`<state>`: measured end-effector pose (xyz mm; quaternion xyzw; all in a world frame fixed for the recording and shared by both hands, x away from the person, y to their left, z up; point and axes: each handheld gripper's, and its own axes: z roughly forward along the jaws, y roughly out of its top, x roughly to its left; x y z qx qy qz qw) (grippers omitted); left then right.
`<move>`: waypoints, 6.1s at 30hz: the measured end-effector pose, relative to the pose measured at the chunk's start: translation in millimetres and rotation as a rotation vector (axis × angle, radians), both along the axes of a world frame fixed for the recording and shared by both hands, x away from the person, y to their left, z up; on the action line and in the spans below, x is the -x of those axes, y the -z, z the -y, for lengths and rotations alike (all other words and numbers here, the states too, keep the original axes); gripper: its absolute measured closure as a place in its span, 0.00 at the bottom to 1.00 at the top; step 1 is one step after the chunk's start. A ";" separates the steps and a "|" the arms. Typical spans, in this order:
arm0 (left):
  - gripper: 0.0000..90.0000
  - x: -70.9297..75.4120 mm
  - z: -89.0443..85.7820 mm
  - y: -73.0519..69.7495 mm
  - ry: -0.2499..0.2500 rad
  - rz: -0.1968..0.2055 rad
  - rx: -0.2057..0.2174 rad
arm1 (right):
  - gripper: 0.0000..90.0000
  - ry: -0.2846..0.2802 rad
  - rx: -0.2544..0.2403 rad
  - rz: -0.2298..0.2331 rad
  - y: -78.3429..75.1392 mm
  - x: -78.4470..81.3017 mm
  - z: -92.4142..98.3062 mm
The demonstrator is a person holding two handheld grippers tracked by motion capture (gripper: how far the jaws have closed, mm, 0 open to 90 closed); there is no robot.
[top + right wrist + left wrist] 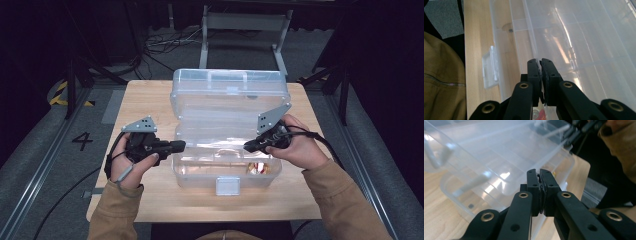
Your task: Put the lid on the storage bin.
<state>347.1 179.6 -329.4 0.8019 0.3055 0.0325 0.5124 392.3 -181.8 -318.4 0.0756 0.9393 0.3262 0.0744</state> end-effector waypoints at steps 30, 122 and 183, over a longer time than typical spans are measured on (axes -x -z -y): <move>1.00 -8.5 -2.0 -5.3 -0.225 0.127 0.070 | 0.94 0.010 0.005 -0.018 16.2 16.9 0.0; 0.99 5.0 2.7 -6.3 -0.064 -0.116 -0.241 | 1.00 0.465 -0.326 -0.172 19.5 34.0 114.6; 0.98 2.2 19.5 16.9 0.120 -0.288 -0.534 | 0.99 0.369 0.007 -0.338 44.4 30.6 94.8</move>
